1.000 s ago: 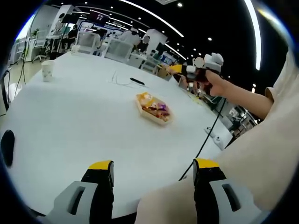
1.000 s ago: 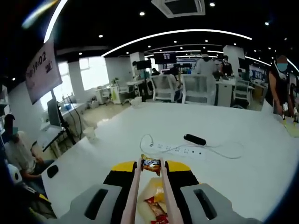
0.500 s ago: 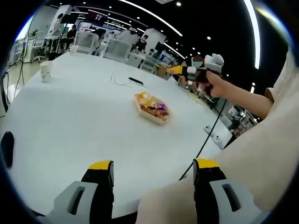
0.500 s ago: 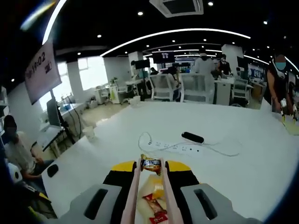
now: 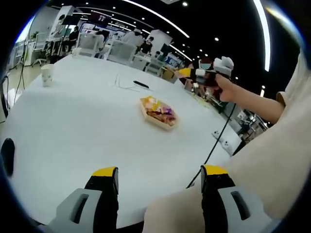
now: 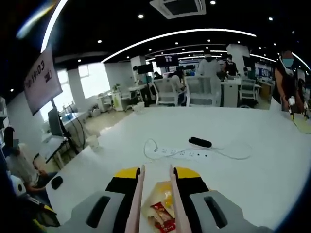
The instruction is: Place the target food into the container with the food tongs after gripping and lifting it, then release it inside without dropping or visibly crushing the food.
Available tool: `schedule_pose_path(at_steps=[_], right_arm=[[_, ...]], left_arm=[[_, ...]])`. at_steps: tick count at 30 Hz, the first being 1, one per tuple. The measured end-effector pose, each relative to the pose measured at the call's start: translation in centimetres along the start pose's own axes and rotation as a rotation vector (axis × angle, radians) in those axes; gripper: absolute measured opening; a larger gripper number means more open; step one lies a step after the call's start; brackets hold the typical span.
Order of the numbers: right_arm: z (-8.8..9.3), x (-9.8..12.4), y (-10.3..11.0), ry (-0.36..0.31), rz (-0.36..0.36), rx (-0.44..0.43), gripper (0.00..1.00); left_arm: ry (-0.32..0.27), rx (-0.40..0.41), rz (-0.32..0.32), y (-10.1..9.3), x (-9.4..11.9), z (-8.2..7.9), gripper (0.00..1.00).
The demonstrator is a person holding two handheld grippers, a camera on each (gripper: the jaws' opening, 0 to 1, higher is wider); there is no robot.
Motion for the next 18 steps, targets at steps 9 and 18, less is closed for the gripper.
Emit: schedule_pose_path(at_steps=[9, 18], right_arm=[[1.8, -0.2, 1.1, 0.029, -0.059, -0.029, 0.29], [4.5, 0.5, 2.5, 0.061, -0.089, -0.042, 0.29]], left_arm=[[0.008, 0.0, 0.004, 0.0, 0.0, 0.3, 0.67], [0.033, -0.044, 0.022, -0.3, -0.5, 0.4, 0.64]])
Point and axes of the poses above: the point that each gripper's makers call its tool centre point, and the gripper's own axes: x roughly backward along the fingers, y roughly to its left, z roughly out of its underside, the point moved 2 cm from there along x, roughly backward along the fingers, and after that the axes turned 11 degrees about -z, right-handed, at the moved point
